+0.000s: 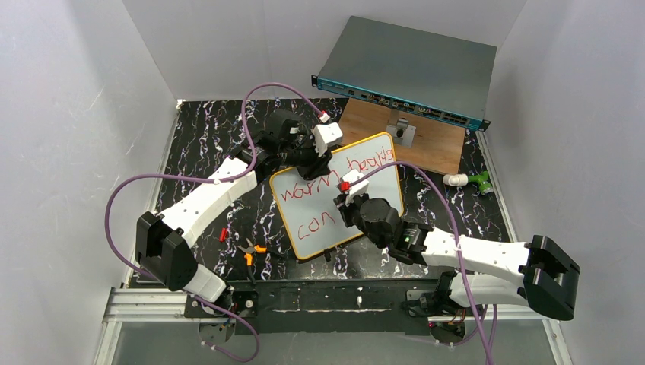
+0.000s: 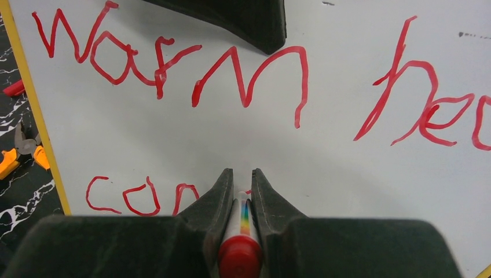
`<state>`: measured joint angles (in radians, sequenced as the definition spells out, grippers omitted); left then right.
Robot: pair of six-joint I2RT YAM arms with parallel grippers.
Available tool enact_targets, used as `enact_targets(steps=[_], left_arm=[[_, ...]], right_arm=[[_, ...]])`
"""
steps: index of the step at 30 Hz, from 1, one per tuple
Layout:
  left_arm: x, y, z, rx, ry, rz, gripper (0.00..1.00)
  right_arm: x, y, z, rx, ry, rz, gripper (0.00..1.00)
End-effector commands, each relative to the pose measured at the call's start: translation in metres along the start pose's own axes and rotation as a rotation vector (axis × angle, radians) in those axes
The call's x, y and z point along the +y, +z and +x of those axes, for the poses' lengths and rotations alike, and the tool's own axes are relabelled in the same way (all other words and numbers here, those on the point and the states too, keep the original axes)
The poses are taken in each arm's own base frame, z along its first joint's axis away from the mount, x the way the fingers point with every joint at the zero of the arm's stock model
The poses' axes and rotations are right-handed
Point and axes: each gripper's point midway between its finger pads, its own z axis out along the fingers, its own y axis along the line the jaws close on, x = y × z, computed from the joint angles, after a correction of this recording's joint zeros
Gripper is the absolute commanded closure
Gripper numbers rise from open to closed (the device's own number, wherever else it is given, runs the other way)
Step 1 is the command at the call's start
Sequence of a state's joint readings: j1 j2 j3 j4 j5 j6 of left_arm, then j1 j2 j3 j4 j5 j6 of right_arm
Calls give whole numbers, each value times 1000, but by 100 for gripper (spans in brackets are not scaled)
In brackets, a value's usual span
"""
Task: Write a sentence on the whiteboard
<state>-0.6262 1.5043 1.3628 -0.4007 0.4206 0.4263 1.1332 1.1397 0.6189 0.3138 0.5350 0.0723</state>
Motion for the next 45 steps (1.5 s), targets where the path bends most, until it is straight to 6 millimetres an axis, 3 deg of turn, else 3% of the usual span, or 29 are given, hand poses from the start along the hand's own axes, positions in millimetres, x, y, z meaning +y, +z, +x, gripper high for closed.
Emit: enact_targets(steps=[1,9,17,37,45], left_arm=[[-16,9,50,175,65,45,100],[-15,10,50,173,64,44,100],[-15,11,51,175,63,45,100],[-15,10,50,171,66,43,100],[-15,10,50,172,67,42,100]], right_arm=[[1,-2,6,12,35,-9,99],[4,-9,31,67,59,-39,99],[7,-9,38,85,57,-52,99],[-4,3,-23,-32,5,27,99],[-13,5,-28,-37,-16,79,99]])
